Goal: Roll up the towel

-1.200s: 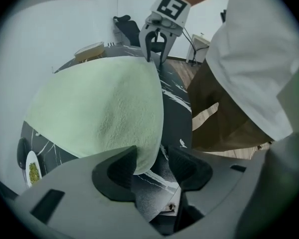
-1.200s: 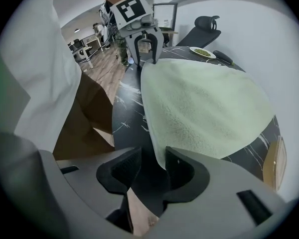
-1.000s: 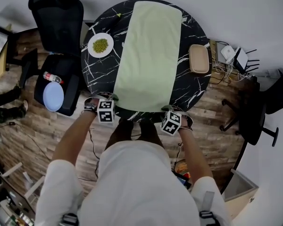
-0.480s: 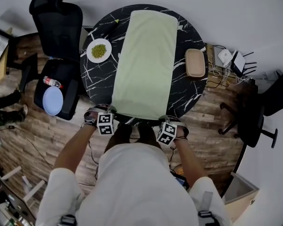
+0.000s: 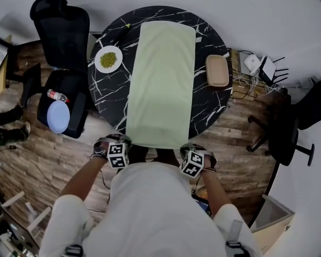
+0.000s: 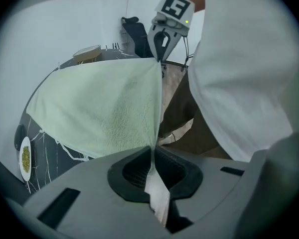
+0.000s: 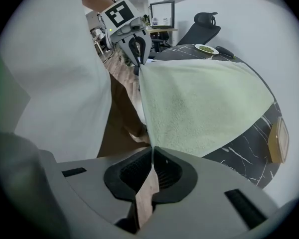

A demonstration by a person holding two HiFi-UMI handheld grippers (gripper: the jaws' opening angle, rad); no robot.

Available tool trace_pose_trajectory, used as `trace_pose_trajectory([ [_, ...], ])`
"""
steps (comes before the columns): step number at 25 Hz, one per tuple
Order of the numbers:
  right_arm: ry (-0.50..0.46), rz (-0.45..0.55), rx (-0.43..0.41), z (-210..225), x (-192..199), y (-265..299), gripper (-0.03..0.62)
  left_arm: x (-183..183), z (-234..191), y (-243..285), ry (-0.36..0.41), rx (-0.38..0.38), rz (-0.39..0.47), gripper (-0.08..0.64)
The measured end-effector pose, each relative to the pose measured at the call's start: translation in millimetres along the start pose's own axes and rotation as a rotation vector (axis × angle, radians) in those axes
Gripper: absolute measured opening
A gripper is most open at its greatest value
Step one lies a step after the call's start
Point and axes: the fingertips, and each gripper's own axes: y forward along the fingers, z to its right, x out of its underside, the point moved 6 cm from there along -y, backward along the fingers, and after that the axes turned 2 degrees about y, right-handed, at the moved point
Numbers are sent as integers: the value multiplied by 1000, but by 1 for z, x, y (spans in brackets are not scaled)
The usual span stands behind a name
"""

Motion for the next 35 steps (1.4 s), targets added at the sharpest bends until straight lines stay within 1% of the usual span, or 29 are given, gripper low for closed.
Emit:
trace_pose_trajectory([
  [2, 9, 12, -17, -3, 0, -7, 9, -1, 5, -7, -24, 10, 6, 21],
  [5, 57, 67, -9, 5, -6, -20, 11, -2, -2, -17, -59, -9, 10, 21],
  [8, 122, 132, 33, 27, -15, -32, 9, -6, -23, -23, -79, -50, 13, 21],
  [12, 177, 178, 130, 67, -23, -41, 11, -12, -61, -31, -109, -118, 21, 22],
  [16, 205, 169, 192, 102, -28, -29, 11, -14, -100, -26, -172, -163, 11, 23],
  [19, 192, 126, 212, 117, -30, -8, 11, -13, -120, -16, -217, -170, -15, 25],
  [21, 198, 110, 221, 123, -30, 4, 11, -13, -126, -9, -247, -166, -32, 28],
  [22, 207, 112, 231, 125, -30, 7, 13, -13, -127, -7, -264, -164, -34, 42],
  [23, 220, 122, 249, 127, -30, 7, 49, -14, -128, -6, -285, -170, -28, 108],
  [24, 235, 139, 276, 130, -30, 5, 107, -14, -129, -7, -310, -184, -14, 226],
  [25, 252, 162, 310, 133, -30, 1, 128, -15, -131, -9, -337, -207, 6, 282],
  [27, 265, 207, 379, 137, -29, -10, 149, -13, -134, -16, -378, -257, 45, 298],
  [29, 233, 237, 428, 132, -27, -22, 149, -9, -129, -22, -387, -282, 65, 301],
  [31, 171, 245, 435, 120, -27, -28, 158, -6, -119, -24, -359, -284, 62, 304],
  [33, 94, 234, 389, 101, -27, -26, 160, -4, -107, -23, -310, -281, 43, 307],
  [35, 19, 205, 327, 81, -25, -16, 160, -4, -94, -19, -250, -258, 21, 307],
])
